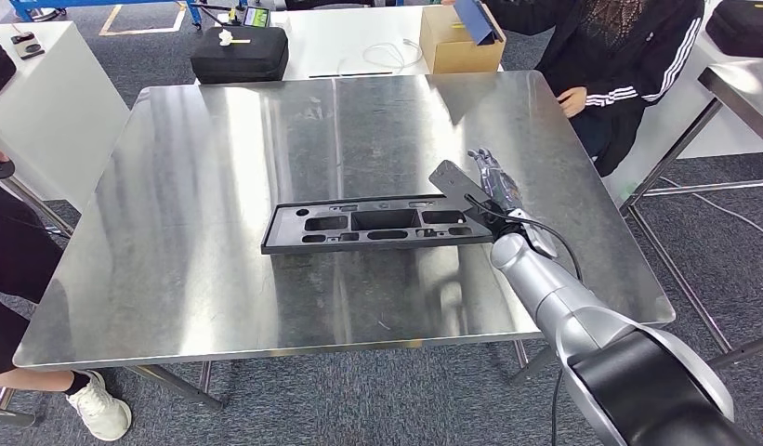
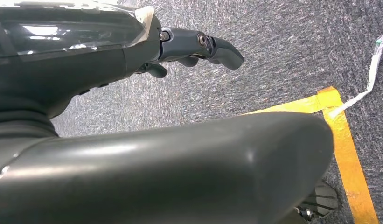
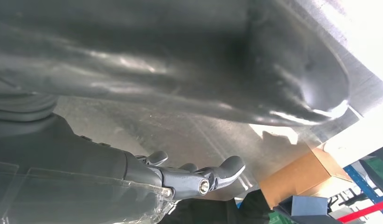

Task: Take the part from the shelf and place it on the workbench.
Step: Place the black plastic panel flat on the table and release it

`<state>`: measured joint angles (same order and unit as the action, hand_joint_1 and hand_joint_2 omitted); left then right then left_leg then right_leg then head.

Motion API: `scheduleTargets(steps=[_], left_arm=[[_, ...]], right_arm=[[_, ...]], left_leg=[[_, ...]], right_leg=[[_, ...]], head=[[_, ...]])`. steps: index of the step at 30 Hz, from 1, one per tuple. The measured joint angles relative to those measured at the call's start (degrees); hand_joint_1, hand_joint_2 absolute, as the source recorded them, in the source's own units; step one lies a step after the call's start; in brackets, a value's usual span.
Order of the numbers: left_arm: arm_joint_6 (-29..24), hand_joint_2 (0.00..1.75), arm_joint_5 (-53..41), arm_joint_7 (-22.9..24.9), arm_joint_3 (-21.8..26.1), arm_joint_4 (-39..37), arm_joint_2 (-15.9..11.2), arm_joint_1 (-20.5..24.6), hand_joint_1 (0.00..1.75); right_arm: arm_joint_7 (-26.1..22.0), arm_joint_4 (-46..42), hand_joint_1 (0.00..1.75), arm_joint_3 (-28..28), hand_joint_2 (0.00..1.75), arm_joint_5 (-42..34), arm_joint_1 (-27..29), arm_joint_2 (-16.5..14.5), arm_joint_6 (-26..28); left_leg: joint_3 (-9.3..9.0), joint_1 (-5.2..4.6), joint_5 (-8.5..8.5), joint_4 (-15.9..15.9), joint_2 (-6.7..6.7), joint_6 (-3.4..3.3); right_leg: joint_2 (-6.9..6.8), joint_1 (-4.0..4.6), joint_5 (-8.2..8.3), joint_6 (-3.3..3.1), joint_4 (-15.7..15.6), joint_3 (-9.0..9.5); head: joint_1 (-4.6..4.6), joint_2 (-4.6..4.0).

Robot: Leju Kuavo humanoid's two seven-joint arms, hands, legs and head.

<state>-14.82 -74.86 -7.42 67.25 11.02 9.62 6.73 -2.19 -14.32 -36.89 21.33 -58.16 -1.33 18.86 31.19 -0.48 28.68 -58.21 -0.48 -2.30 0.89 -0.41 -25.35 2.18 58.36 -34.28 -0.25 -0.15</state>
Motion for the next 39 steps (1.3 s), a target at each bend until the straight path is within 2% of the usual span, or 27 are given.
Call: scheduleTargets(steps=[12,14,15,18,19,20,21,23,26,28,29,31,32,33,34,36,37,38,39], left_arm=[[0.0,0.00,0.2,0.0,0.0,0.0,0.0,0.0,0.00],[-0.5,0.00,1.5,0.4,0.4,0.0,0.0,0.0,0.00],[-0.8,0.00,2.3,0.7,0.8,0.0,0.0,-0.1,0.00],[-1.2,0.00,3.6,1.0,1.9,0.0,0.0,-0.4,0.00],[-1.2,0.00,3.6,1.0,2.2,0.0,0.0,-0.5,0.00],[-1.2,0.00,3.7,1.0,2.3,0.0,0.0,-0.6,0.00],[-1.2,0.00,3.7,1.0,2.4,0.0,0.0,-0.8,0.00],[-1.1,0.00,3.9,1.0,2.6,0.0,-0.2,-1.0,0.00],[-1.0,0.00,4.0,0.9,2.8,0.0,-0.5,-0.9,0.00],[-1.0,0.00,4.0,0.9,2.9,0.0,-0.5,-0.8,0.00],[-1.0,0.00,4.0,0.8,2.9,0.0,-0.5,-0.8,0.00],[-1.0,0.00,4.0,0.8,3.1,0.0,-0.6,-0.8,0.00],[-0.9,0.00,4.0,0.8,3.2,0.0,-0.6,-0.9,0.00],[-0.9,0.00,4.0,0.8,3.3,0.0,-0.6,-0.9,0.00],[-0.8,0.00,4.0,0.8,3.3,0.0,-0.6,-0.9,0.00],[-0.8,0.00,4.1,0.8,3.4,0.0,-0.6,-0.9,0.00],[-0.7,0.00,4.1,0.7,3.4,0.0,-0.7,-0.9,0.00],[-0.7,0.00,4.1,0.5,3.4,0.0,-0.7,-0.9,0.00],[-0.7,0.00,4.1,0.3,3.4,0.0,-0.8,-0.8,0.00]], right_arm=[[-0.5,0.0,0.00,0.0,0.00,-0.5,0.2,-0.1,-0.5],[-5.2,-3.9,0.00,1.1,0.00,-6.3,4.1,-0.9,-5.2],[-10.0,-8.8,0.00,2.0,0.00,-12.0,8.7,-1.4,-10.3],[-24.9,-32.1,0.00,1.3,0.00,-33.6,27.5,-1.7,-34.2],[-27.4,-38.4,0.00,0.0,0.00,-38.6,31.9,-1.4,-41.0],[-28.7,-42.9,0.00,-1.0,0.00,-41.6,34.7,-0.8,-44.6],[-29.3,-46.2,0.00,-1.4,0.00,-43.6,36.3,-0.2,-45.6],[-29.5,-50.7,0.00,-1.5,0.00,-45.7,38.3,1.1,-43.5],[-29.5,-54.8,0.00,-1.4,0.00,-46.3,40.4,2.1,-41.8],[-29.5,-56.6,0.00,-1.5,0.00,-46.4,41.1,2.4,-41.5],[-29.5,-57.2,0.00,-1.5,0.00,-46.4,41.3,2.6,-41.5],[-29.5,-57.9,0.00,-1.5,0.00,-46.5,41.8,3.1,-41.5],[-29.5,-58.1,0.00,-1.5,0.00,-46.5,42.1,3.3,-41.4],[-29.4,-58.2,0.00,-1.5,0.00,-46.4,42.4,3.4,-41.5],[-29.4,-58.4,0.00,-1.5,0.00,-46.3,42.7,3.5,-41.6],[-29.1,-58.8,0.00,-1.4,0.00,-45.8,42.9,3.5,-42.1],[-28.9,-59.0,0.00,-1.4,0.00,-45.5,43.0,3.5,-42.3],[-28.8,-59.2,0.00,-1.4,0.00,-45.4,43.1,3.4,-42.5],[-28.7,-59.3,0.00,-1.3,0.00,-45.3,43.3,3.4,-42.6]], left_leg=[[0.01,0.01,0.00,0.0,-0.01,0.00],[-0.16,0.19,0.10,0.1,-0.08,0.13],[-0.42,0.37,0.25,0.1,-0.09,0.25],[-1.04,0.71,0.68,0.1,-0.23,0.43],[-0.99,0.70,0.72,0.2,-0.33,0.41],[-0.94,0.69,0.74,0.2,-0.40,0.41],[-0.93,0.68,0.75,0.2,-0.40,0.42],[-0.96,0.52,0.92,0.1,-0.24,0.13],[-1.28,0.50,0.63,0.7,0.09,-0.61],[-1.93,0.88,-0.08,1.8,0.30,-1.11],[-2.18,1.07,-0.34,2.2,0.41,-1.27],[-2.24,1.12,-0.45,2.3,0.51,-1.39],[-2.26,1.19,-0.44,2.3,0.55,-1.33],[-2.30,1.31,-0.40,2.2,0.56,-1.21],[-2.37,1.52,-0.28,2.1,0.56,-0.99],[-2.43,1.95,0.30,1.5,0.48,-0.06],[-2.29,2.00,0.67,1.0,0.42,0.54],[-2.10,1.95,0.91,0.7,0.35,1.09],[-1.89,1.86,1.01,0.5,0.30,1.50]], right_leg=[[-0.01,0.00,0.00,0.00,0.0,0.02],[-0.04,0.16,-0.07,-0.07,-0.1,0.32],[-0.05,0.37,-0.14,-0.16,-0.2,0.61],[-0.13,0.79,-0.49,-0.50,-0.5,1.20],[-0.20,0.78,-0.59,-0.55,-0.5,1.18],[-0.26,0.77,-0.65,-0.54,-0.5,1.15],[-0.27,0.76,-0.69,-0.54,-0.5,1.16],[-0.16,0.53,-0.62,-0.43,-0.6,1.27],[0.02,0.35,-0.41,0.01,-0.8,1.28],[-0.09,0.43,-1.33,0.12,1.2,0.20],[-0.16,0.33,-2.48,0.06,4.1,-1.28],[-0.20,-0.08,-5.10,0.14,11.8,-5.27],[-0.22,-0.39,-5.76,0.45,14.6,-6.84],[-0.27,-0.73,-5.59,1.00,15.3,-7.43],[-0.35,-1.07,-4.53,1.79,13.7,-6.85],[-0.73,-1.81,-1.24,3.50,6.0,-3.37],[-0.69,-1.97,-0.02,3.80,2.7,-1.81],[-0.62,-2.02,0.58,3.69,0.8,-0.92],[-0.46,-1.93,0.57,3.25,0.5,-0.78]], head=[[-0.01,-0.01],[0.02,0.00],[0.02,0.00],[0.12,0.00],[0.16,0.00],[0.15,0.00],[0.19,0.00],[0.22,0.00],[0.18,0.00],[0.32,0.00],[0.43,0.00],[0.54,-0.01],[0.53,-0.01],[0.52,-0.01],[0.52,0.00],[0.63,0.00],[0.73,0.00],[0.78,-0.01],[0.80,-0.01]])
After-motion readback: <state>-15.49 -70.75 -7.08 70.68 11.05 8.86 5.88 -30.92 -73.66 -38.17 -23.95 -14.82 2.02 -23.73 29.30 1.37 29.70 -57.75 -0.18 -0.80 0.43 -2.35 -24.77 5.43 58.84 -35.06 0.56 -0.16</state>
